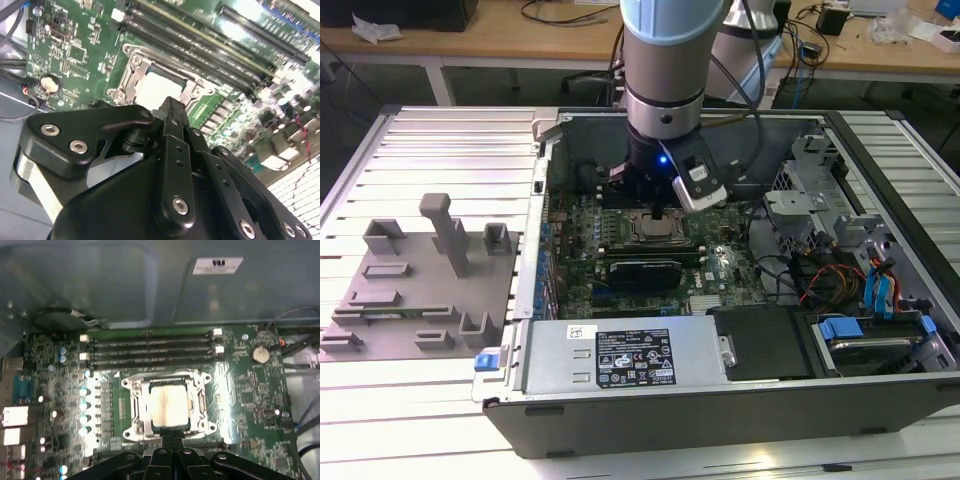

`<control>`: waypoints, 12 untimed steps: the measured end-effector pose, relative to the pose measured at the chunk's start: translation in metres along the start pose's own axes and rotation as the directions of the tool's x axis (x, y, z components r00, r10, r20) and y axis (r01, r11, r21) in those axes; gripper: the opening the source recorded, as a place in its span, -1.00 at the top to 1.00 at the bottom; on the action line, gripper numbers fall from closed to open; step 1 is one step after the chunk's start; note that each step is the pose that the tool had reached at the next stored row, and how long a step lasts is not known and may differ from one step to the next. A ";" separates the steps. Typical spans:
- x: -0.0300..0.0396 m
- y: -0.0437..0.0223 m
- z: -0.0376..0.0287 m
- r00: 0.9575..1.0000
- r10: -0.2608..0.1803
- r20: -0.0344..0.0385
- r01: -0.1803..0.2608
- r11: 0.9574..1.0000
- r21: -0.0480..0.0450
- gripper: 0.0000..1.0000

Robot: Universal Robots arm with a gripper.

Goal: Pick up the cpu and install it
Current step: 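Install the second cpu locking lever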

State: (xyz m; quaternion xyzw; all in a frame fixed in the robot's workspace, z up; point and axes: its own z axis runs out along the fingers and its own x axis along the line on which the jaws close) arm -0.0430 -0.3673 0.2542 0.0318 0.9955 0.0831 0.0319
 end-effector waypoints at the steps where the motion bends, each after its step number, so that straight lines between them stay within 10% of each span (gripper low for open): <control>1: 0.0001 0.0049 0.0009 1.000 0.000 0.000 0.000 1.000 0.005 0.79; 12: 0.0004 0.0171 0.0029 1.000 -0.001 0.001 0.001 1.000 0.016 0.79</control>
